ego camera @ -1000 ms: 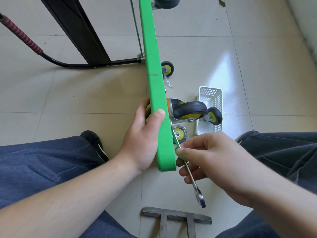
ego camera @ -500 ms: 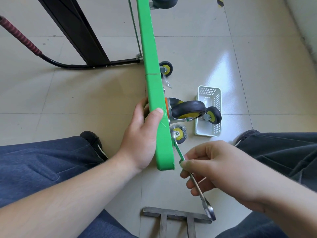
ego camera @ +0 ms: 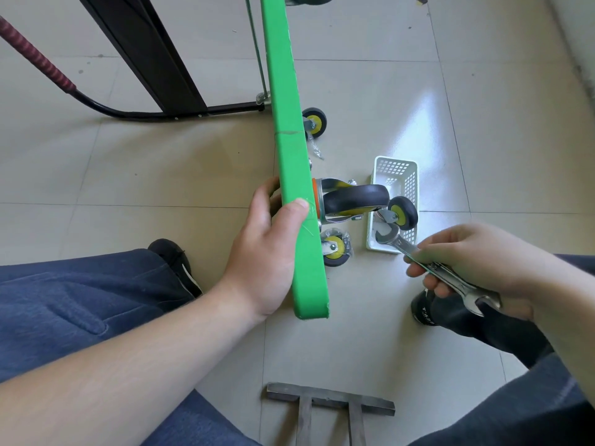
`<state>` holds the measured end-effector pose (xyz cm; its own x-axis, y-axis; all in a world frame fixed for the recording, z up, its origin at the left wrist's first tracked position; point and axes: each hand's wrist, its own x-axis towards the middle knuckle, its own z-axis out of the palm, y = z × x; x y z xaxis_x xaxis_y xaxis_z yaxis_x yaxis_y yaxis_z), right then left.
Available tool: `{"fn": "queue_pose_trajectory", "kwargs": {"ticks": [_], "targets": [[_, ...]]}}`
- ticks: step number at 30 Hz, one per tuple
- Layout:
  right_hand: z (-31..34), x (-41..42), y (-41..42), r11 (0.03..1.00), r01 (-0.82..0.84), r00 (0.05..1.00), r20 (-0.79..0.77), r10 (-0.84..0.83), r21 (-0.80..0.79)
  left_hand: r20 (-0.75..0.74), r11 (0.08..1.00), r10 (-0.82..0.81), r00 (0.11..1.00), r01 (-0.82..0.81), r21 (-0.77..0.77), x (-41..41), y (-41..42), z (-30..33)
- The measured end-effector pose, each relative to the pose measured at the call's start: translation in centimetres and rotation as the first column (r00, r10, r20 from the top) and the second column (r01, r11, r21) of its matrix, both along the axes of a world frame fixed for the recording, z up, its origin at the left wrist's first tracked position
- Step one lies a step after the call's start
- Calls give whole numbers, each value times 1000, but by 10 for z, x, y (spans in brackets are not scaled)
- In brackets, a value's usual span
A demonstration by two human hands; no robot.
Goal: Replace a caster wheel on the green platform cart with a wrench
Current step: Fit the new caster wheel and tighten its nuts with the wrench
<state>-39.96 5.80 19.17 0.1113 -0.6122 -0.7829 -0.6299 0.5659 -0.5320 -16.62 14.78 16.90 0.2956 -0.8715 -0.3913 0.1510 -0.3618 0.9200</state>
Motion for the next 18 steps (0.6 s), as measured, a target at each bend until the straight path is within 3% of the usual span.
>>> {"fn": "queue_pose_trajectory", "kwargs": {"ticks": [18], "targets": [[-165, -19, -63, 925, 348, 927, -203, -315, 154, -5, 1000, 0, 1000, 0, -9, 0, 1, 0]]}}
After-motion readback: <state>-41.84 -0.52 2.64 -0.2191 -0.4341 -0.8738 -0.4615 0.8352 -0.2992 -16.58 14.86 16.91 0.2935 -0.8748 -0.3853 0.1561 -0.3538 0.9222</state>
